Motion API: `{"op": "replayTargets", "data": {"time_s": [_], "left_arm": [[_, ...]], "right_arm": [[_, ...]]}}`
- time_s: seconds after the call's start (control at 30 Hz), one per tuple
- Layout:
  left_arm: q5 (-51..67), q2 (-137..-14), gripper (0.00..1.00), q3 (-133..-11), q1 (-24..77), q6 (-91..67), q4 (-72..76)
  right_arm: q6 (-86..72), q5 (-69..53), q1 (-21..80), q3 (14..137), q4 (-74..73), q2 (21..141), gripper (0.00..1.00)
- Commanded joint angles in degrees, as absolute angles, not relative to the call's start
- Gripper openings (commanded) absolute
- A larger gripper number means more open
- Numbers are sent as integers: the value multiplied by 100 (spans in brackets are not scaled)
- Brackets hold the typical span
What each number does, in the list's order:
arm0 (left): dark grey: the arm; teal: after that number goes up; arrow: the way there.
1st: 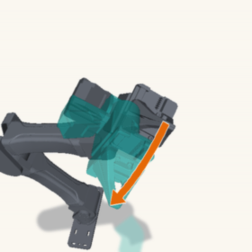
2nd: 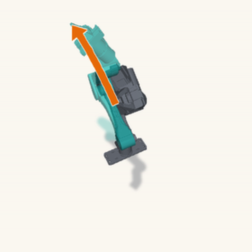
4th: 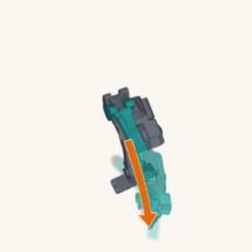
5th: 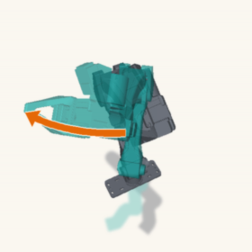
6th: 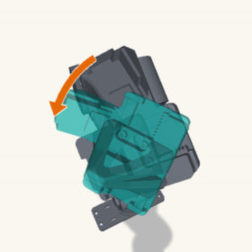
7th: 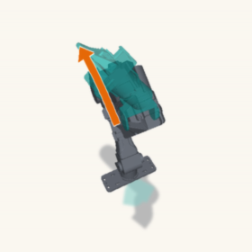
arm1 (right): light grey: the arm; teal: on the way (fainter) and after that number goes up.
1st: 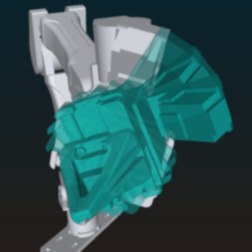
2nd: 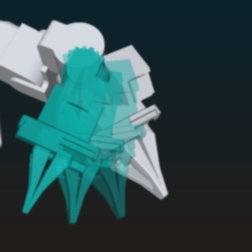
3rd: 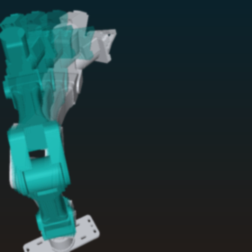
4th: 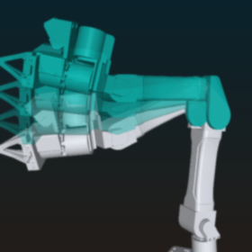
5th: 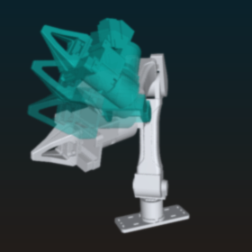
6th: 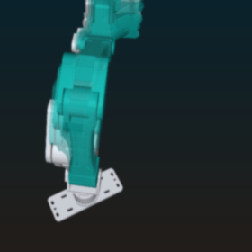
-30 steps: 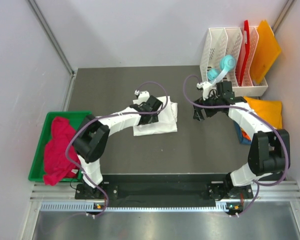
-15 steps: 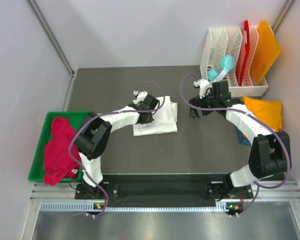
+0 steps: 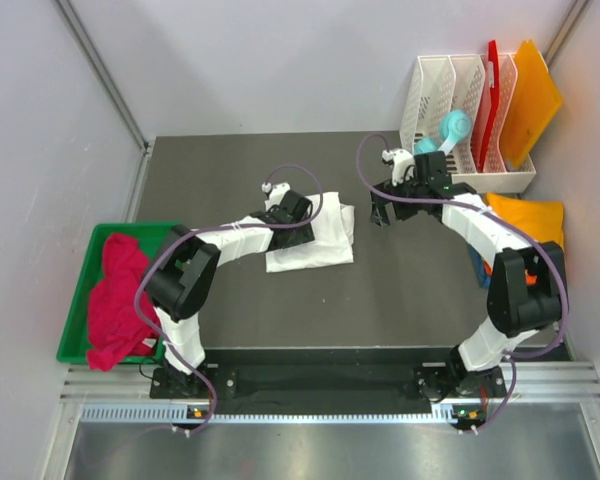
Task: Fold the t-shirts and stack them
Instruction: Neatly place the folded tshirt to the corner
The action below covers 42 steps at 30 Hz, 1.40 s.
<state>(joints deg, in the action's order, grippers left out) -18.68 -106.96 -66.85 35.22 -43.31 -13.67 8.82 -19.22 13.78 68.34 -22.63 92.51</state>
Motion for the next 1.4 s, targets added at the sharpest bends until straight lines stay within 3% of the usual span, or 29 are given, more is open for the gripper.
{"op": "replayTargets", "data": {"time_s": [0.0,0.2,1.0,1.37], "left_arm": [[-1732,-10600,78,-6451,3445,-4280,-1556],[-1670,-10599,81,-6407,3445,-4280,-1582],[-1441,-10854,78,-6627,3445,-4351,-1916],[-1494,-10828,77,-6522,3445,-4351,-2004]], "right_arm": [[774,-2391,1397,7057,-2207,9404,100],[633,-2259,1573,7338,-2197,9773,100],[185,-1661,2382,7611,-1231,11100,100],[-307,-2021,2417,7788,-1231,11751,100]]}}
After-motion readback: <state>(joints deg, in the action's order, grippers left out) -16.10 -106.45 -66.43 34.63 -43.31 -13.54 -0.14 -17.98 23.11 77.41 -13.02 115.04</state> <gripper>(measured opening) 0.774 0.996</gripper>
